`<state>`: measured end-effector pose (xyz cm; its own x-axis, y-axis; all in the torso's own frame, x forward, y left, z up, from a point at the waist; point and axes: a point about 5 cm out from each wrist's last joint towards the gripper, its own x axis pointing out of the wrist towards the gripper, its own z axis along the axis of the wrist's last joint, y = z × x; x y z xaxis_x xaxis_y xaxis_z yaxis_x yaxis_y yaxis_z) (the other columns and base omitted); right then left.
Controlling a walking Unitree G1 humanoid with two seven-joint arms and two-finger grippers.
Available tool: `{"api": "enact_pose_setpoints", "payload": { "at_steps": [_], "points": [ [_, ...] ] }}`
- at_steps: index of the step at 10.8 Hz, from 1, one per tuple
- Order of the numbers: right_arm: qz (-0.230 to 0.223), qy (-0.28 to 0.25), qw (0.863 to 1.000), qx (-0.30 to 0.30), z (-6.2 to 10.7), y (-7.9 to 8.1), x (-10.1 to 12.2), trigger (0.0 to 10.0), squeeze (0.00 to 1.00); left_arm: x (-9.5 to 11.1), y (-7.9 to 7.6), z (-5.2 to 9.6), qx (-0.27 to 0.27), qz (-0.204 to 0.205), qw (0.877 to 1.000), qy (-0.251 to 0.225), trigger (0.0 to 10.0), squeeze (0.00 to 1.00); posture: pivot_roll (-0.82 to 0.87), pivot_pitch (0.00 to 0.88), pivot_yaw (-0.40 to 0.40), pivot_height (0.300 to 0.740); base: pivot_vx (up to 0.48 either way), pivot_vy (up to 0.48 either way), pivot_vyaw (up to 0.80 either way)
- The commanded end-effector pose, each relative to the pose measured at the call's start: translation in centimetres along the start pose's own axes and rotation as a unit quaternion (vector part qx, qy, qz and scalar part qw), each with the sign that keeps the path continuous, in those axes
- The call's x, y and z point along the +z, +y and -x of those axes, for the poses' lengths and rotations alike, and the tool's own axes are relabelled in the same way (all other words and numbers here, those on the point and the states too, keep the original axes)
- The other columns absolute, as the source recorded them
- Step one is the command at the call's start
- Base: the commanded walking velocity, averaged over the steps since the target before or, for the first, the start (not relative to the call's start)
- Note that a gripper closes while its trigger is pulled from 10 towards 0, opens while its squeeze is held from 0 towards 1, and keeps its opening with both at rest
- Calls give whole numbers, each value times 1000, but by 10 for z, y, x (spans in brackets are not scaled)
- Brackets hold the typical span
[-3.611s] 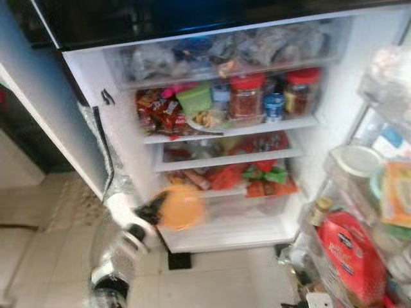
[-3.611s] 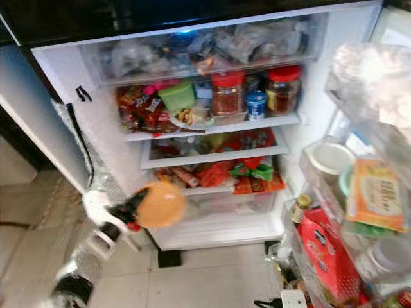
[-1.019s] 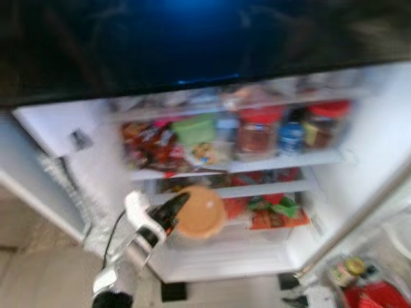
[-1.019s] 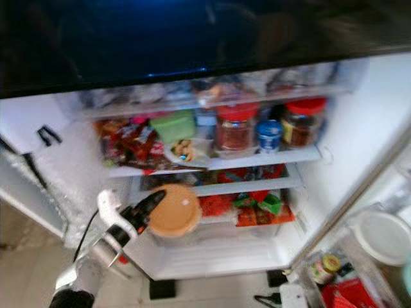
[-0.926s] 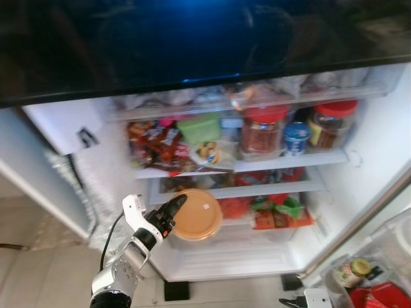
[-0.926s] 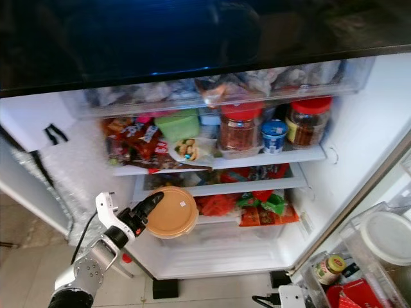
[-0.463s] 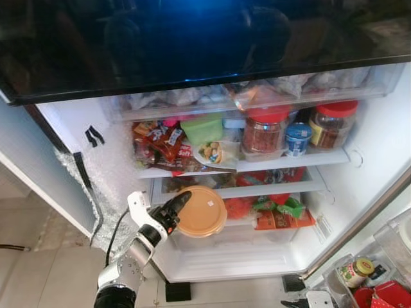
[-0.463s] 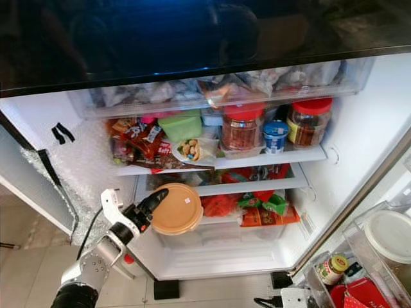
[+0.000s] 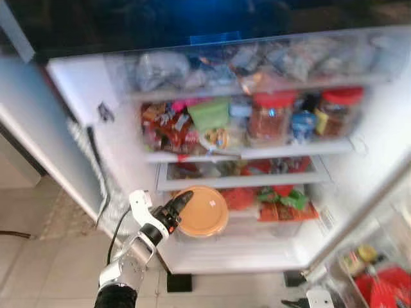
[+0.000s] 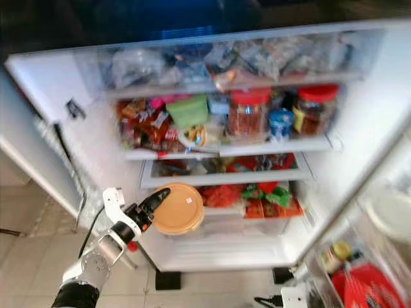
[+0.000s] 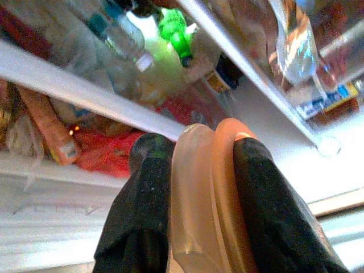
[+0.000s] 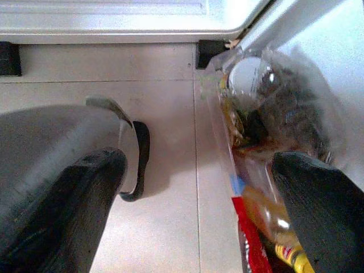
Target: Restocking fridge
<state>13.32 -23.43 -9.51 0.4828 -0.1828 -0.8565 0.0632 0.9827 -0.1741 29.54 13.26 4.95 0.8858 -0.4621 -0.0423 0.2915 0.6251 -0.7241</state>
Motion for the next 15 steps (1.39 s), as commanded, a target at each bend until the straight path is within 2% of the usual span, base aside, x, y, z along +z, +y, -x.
{"api": "enact_pose_setpoints", "payload": {
  "at_steps": [1, 2, 3, 8, 15],
  "points": [
    [-1, 7, 1000, 4, 1, 2, -5, 10000, 0, 3, -2, -2, -6, -15, 1000, 2, 10000, 0, -121, 50, 95, 670, 0, 0, 0],
    [-5, 13, 1000, 1, 1, 2, -6, 10000, 0, 2, -4, -4, -11, -15, 1000, 5, 10000, 0, -122, 50, 96, 670, 0, 0, 0],
    [-7, 8, 1000, 1, 1, 2, -5, 10000, 0, 2, -5, -5, -13, -13, 1000, 3, 10000, 0, -122, 50, 97, 650, 0, 0, 0],
    [-8, 2, 1000, 3, 1, 2, -5, 10000, 0, 4, -5, -8, -12, -14, 1000, -3, 10000, 0, -122, 51, 95, 650, 0, 0, 0],
    [-9, 2, 1000, 7, 1, 3, -5, 10000, 0, 6, -9, -13, -21, -14, 1000, -7, 10000, 0, -124, 49, 98, 650, 294, 0, 0]
  ]
}}
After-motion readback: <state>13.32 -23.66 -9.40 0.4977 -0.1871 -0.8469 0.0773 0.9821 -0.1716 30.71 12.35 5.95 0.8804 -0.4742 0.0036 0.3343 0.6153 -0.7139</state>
